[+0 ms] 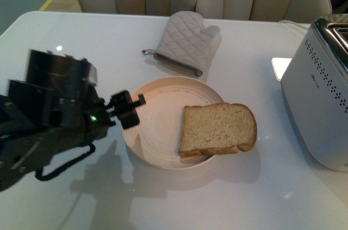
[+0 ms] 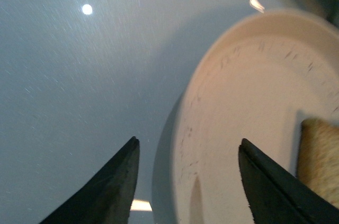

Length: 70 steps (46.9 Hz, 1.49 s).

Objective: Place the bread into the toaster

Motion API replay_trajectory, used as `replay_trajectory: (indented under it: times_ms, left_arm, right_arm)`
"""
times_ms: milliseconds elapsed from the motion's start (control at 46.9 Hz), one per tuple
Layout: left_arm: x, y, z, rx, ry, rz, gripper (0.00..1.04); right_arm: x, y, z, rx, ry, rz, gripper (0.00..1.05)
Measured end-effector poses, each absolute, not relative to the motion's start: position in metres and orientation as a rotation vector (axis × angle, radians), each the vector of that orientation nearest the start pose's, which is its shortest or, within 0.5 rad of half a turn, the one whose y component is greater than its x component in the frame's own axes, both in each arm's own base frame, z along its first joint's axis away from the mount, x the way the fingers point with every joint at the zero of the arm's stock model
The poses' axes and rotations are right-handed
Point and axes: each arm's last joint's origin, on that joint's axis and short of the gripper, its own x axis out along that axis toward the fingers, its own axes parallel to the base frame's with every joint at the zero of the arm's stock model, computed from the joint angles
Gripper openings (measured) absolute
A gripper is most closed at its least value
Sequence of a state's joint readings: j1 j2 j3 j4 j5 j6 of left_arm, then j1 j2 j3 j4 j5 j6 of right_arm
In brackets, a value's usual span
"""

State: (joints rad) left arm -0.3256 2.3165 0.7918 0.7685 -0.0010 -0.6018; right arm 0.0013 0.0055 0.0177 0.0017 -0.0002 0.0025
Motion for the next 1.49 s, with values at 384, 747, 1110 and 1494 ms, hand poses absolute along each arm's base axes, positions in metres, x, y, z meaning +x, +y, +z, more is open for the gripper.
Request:
replay_trajectory:
  times_ms: [384,747,1110,1494]
  left_arm:
    - [0.241,-0.024,0.144,-0.623,0.291,-0.036,0.98]
    - [0.204,-0.013,0.161,-0.218,0.021,-0.001,0.67]
    - [0.168,-0.001,0.162,-0.021,0.016,-0.003,0.05]
    - [0.141,0.000,0.164,-0.012,0.011,-0.003,0.03]
  right_arm:
    - [0.097,0.000,0.169,0.003,-0.014,0.001,0.96]
    - [0.097,0.000,0.169,0.003,-0.014,0.001,0.96]
    - [0.097,0.000,0.169,0.002,-0.015,0.002,0.96]
    - [0.097,0.000,0.169,0.002,-0.015,0.001,0.96]
